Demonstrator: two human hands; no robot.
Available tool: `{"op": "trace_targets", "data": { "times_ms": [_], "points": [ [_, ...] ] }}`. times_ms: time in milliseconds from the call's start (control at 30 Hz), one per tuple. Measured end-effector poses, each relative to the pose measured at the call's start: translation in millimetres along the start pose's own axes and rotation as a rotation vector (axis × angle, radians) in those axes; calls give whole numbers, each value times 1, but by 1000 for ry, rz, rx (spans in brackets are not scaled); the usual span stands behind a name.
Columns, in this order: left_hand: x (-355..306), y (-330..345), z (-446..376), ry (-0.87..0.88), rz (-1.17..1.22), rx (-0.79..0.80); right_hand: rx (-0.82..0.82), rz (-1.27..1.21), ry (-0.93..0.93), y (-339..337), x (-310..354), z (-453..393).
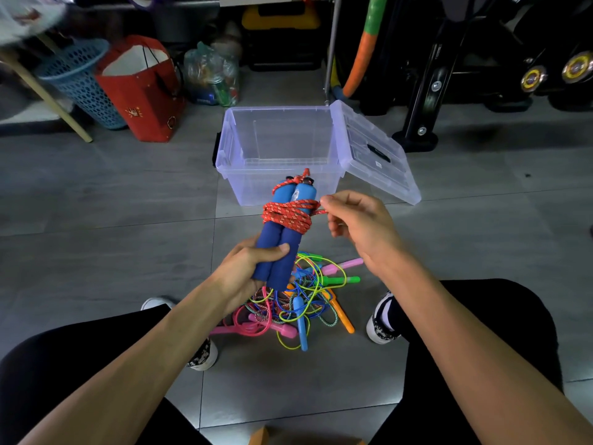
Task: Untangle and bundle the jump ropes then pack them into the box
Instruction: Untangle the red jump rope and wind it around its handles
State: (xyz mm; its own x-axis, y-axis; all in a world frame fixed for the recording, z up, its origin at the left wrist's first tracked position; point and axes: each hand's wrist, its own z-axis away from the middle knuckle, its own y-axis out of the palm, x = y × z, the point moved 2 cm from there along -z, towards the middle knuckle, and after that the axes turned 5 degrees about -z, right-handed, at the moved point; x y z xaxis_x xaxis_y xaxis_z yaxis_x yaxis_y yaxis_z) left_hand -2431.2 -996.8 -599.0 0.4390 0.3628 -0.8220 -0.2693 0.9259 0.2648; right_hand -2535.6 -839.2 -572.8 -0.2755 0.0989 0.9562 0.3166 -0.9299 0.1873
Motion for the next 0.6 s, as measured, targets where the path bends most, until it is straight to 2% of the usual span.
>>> {"op": "trace_targets", "data": {
  "times_ms": [133,300,400,600],
  "points": [
    [1,2,-1,63,-22,47,-31,17,-96,2,-1,2],
    [2,6,-1,123,-64,66,36,285,-381,6,-3,6],
    [0,4,-2,178,-104,-22,21,324,-464,6,-3,7],
    [-14,4,2,477,-508,-271,35,357,-463,12,-3,13]
  ]
}}
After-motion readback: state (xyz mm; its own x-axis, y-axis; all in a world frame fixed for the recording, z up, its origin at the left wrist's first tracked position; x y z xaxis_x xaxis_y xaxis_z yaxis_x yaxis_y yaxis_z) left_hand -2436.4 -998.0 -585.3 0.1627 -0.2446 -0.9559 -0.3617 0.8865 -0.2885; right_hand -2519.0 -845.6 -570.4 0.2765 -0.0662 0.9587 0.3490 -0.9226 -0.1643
